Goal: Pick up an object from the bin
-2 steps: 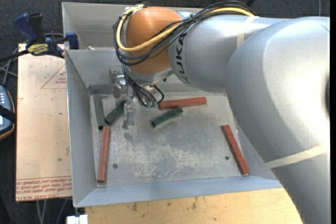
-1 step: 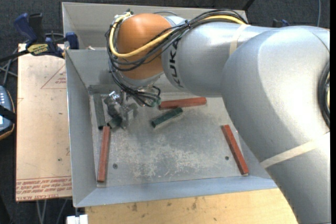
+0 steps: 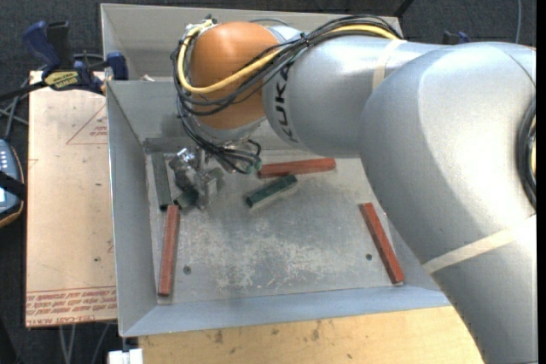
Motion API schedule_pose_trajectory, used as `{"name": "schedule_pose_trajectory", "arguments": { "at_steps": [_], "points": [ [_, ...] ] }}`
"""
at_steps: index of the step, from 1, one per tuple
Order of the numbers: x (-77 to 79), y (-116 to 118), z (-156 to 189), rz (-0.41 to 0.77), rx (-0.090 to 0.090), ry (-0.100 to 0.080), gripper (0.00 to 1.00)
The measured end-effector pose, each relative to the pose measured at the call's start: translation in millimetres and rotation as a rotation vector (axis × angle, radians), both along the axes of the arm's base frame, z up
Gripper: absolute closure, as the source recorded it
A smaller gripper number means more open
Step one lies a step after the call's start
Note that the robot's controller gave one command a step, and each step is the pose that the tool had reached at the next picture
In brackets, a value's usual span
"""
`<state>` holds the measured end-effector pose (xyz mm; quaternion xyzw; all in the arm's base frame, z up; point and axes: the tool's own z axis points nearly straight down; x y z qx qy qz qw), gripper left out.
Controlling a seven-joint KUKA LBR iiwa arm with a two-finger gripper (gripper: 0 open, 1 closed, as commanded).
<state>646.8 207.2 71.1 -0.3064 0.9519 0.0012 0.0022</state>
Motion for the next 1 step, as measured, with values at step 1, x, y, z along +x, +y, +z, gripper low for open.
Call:
{"name": "schedule_pose_trajectory", "arguments": {
  "at_steps": [1],
  "points": [
    [-17.4, -3.4, 144.5, 0.058, -0.001, -0.001, 1.0]
  ]
}}
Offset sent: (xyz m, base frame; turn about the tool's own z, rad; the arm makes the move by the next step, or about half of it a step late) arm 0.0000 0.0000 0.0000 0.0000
